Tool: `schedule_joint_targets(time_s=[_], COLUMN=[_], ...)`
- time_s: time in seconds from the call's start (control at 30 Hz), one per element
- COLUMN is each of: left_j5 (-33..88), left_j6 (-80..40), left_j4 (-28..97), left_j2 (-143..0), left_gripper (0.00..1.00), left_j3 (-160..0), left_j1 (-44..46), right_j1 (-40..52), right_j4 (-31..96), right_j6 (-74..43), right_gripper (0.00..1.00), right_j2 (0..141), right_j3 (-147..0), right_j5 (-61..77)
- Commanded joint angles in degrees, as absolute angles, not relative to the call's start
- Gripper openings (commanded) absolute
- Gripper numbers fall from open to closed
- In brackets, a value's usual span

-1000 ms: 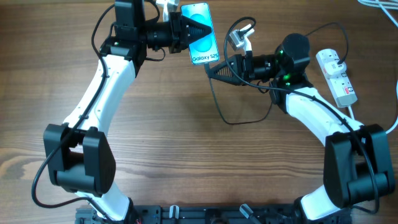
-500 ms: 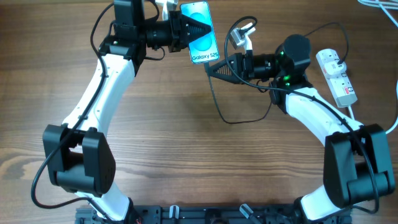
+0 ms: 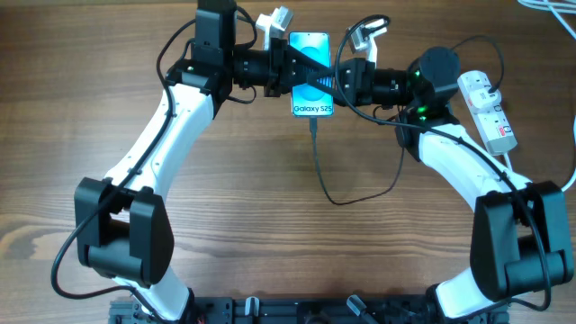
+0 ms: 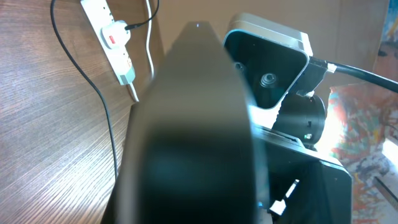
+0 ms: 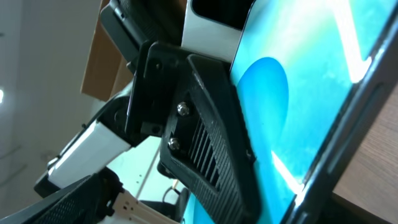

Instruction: Plug charger to phone and switch on socket

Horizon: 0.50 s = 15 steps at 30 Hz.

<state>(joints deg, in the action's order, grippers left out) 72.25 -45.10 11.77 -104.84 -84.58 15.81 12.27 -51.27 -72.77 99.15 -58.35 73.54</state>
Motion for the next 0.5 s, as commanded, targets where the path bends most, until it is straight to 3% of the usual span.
schedule_joint_targets(time_s=[0.0, 0.07, 0.17, 0.27, 0.4, 0.47], left_j5=[75.46, 75.4, 75.16, 75.16, 75.18, 75.16], left_j6=[-43.7, -43.68, -43.66, -43.66, -43.66, -43.66], left_j4=[11.44, 11.42, 11.4, 11.4, 11.42, 11.42], left_j2=[-103.88, -103.88, -103.88, -103.88, -103.88, -103.88], left_gripper=[0.04, 0.04, 0.04, 0.04, 0.04, 0.04], left_j3=[-84.62, -84.62, -84.62, -84.62, -84.62, -84.62], left_j1=[15.05, 15.05, 14.94, 14.9, 14.9, 14.9], right_j1=[12.21, 12.1, 12.1, 12.03, 12.03, 12.03], right_j4=[-51.4, -51.37, -50.43, -45.39, -41.25, -41.25], right_j6=[-67.94, -67.96, -67.59, -64.53, -62.24, -61.49], right_gripper=[0.99, 0.95, 0.81, 0.47, 0.18, 0.08], right_j2=[98.59, 98.59, 98.59, 98.8, 99.0, 99.0], right_j3=[-59.77, -59.77, -59.57, -59.53, -59.53, -59.53], right_j5=[75.16, 76.03, 79.35, 79.96, 78.28, 78.28])
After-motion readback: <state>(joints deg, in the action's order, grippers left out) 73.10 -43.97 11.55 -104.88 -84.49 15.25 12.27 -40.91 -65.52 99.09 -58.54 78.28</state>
